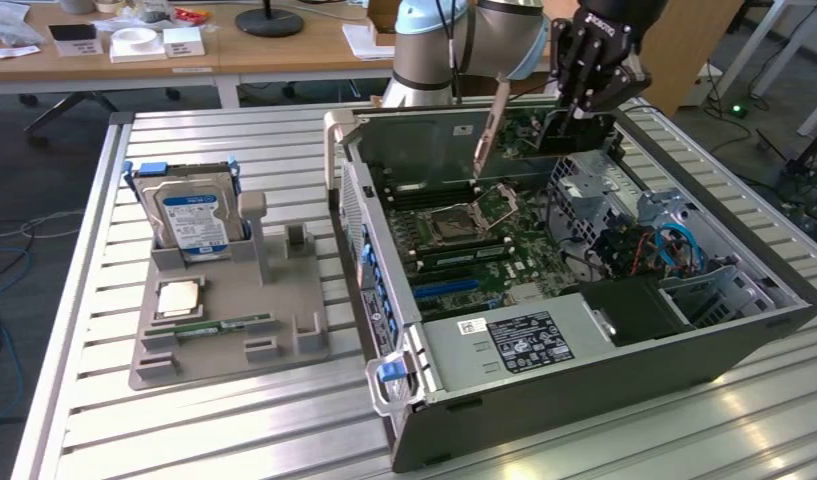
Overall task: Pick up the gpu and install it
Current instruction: 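Insert the gpu into the slot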
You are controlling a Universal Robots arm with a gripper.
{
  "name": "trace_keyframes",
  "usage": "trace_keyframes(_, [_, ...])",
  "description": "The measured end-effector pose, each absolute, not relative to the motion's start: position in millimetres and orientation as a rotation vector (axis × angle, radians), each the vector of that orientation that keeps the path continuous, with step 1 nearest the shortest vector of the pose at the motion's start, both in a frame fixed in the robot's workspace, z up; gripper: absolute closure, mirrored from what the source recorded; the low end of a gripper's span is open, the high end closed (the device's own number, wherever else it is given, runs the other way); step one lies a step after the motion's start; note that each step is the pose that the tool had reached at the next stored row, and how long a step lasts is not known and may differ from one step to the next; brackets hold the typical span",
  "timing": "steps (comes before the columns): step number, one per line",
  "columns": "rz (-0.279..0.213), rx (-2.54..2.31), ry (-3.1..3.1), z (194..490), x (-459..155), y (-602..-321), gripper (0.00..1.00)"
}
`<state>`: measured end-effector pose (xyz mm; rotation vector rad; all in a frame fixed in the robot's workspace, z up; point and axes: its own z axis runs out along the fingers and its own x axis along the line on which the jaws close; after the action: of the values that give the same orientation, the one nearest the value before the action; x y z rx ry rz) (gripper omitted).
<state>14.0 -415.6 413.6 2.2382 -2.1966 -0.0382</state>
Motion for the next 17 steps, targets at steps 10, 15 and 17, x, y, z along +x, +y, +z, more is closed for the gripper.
trace_keyframes(10, [-0.028,2.244,-2.2,405.3,6.6,-415.5,0.74])
trace_keyframes(15, [-0.028,2.244,-2.2,404.7,6.3,-415.5,0.74])
trace_keyframes(17, [-0.028,2.244,-2.2,404.7,6.3,-415.4,0.74])
